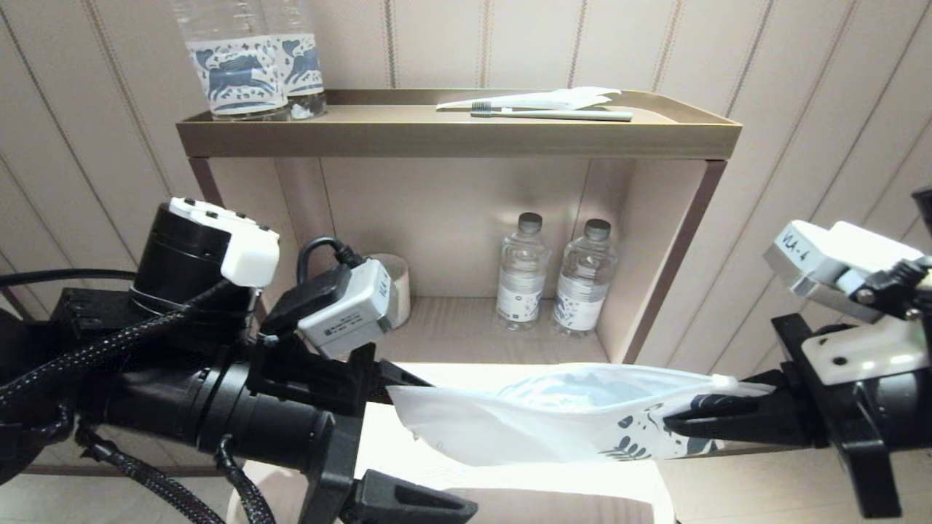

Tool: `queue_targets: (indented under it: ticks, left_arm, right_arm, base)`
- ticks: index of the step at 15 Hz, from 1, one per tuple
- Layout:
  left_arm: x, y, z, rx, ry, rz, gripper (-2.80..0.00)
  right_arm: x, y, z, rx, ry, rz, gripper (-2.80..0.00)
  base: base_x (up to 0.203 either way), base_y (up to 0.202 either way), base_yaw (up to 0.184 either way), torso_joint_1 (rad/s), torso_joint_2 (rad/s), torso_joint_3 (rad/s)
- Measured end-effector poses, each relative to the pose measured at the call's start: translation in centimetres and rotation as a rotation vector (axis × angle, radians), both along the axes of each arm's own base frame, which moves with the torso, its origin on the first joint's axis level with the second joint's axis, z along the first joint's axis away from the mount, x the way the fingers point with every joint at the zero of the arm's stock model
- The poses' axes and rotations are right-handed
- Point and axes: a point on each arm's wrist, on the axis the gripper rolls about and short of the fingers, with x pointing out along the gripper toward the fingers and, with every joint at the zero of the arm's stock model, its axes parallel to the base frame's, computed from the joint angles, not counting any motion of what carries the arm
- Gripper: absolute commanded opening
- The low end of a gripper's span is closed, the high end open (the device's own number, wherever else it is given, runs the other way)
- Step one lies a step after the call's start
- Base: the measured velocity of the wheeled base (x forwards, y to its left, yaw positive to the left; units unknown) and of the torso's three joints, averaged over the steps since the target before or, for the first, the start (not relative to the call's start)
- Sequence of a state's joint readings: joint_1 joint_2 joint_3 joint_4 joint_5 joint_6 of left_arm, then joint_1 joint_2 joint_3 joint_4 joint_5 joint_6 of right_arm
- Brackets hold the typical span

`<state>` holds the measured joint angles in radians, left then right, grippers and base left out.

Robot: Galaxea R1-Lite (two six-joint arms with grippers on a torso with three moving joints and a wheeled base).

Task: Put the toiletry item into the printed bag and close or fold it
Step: Pick up a toothbrush

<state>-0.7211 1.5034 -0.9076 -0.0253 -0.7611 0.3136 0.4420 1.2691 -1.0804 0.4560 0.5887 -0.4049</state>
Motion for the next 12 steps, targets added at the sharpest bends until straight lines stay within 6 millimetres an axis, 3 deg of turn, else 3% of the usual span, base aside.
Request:
queue_targets:
  ticks: [6,12]
  left_arm:
    - [-0.4,3.8,-1.2,0.057,0.095,0.257,0.0]
    - [-0.7,3.7,-2.6,0.148,0.213,0.587,0.0]
  right_arm:
    - [1.3,-1.3,1.0,0.06,-0.071,-0.06,-2.8]
    - [1.8,-1.5,1.9,0.102,-0.132,-0.062,-2.8]
  base:
    - [0.0,0.0,0.0,0.0,0.0,0.0]
    - [0.0,0.0,0.0,0.0,0.0,0.0]
